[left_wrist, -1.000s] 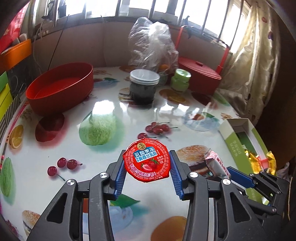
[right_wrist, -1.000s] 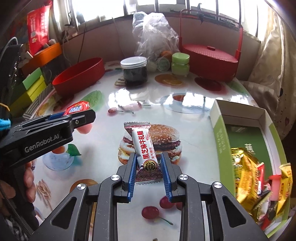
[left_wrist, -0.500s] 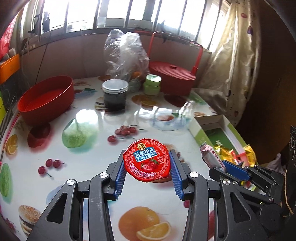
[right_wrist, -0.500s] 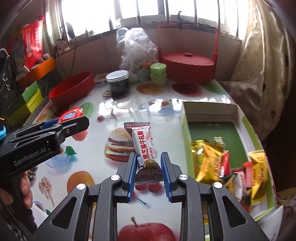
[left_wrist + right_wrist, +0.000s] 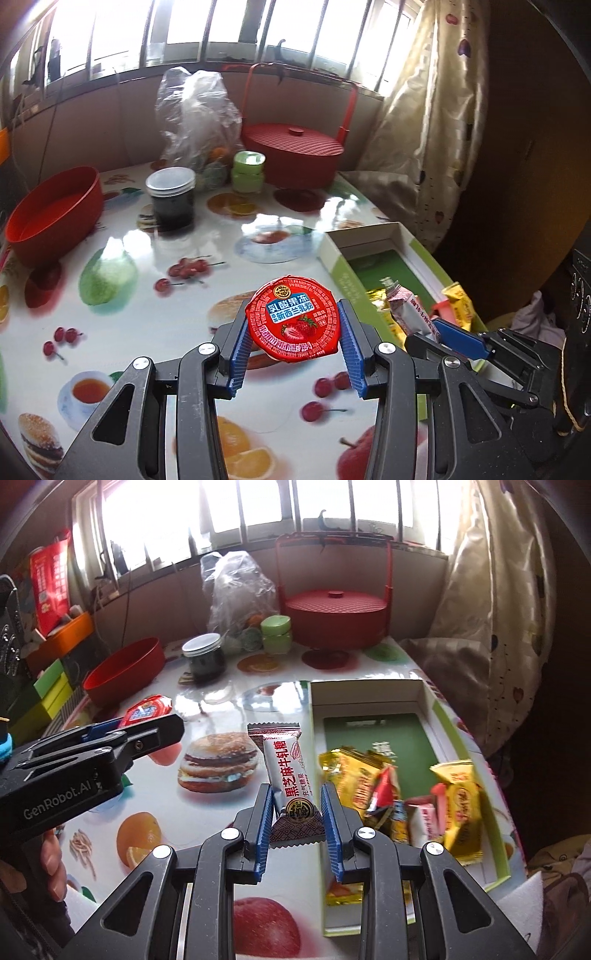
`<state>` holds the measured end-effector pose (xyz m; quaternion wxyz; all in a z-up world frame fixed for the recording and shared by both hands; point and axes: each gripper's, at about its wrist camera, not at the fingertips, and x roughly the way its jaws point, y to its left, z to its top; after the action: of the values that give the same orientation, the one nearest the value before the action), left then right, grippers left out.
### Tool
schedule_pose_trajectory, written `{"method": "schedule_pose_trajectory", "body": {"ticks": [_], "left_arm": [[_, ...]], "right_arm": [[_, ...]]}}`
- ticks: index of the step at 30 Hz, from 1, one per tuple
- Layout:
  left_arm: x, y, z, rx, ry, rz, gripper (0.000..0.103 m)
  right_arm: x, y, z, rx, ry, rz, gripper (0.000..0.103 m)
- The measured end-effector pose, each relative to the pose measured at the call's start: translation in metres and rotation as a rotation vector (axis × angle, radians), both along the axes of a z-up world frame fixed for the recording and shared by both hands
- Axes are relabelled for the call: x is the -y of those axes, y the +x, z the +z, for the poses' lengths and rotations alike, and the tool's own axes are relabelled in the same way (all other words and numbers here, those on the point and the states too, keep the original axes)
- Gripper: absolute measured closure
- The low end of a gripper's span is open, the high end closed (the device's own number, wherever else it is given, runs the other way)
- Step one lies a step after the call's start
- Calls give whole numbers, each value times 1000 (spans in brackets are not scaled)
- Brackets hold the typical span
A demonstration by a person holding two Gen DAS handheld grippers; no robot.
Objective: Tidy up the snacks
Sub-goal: 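Carry the wrapped bar with the right tool while the left tool carries the jelly cup to the box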
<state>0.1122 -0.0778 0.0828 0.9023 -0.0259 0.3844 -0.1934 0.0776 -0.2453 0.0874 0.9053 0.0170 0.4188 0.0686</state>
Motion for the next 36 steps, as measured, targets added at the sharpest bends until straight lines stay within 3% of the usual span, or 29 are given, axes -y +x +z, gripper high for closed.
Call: {"method": "schedule_pose_trajectory", "body": {"ticks": [15, 36], "left_arm": [[58, -1, -1, -16, -22, -106, 58], [95, 6, -16, -49, -3, -166, 58]], "right_arm": [[53, -10, -1, -1, -15, -115, 78], [90, -19, -9, -16, -8, -189, 78]]}}
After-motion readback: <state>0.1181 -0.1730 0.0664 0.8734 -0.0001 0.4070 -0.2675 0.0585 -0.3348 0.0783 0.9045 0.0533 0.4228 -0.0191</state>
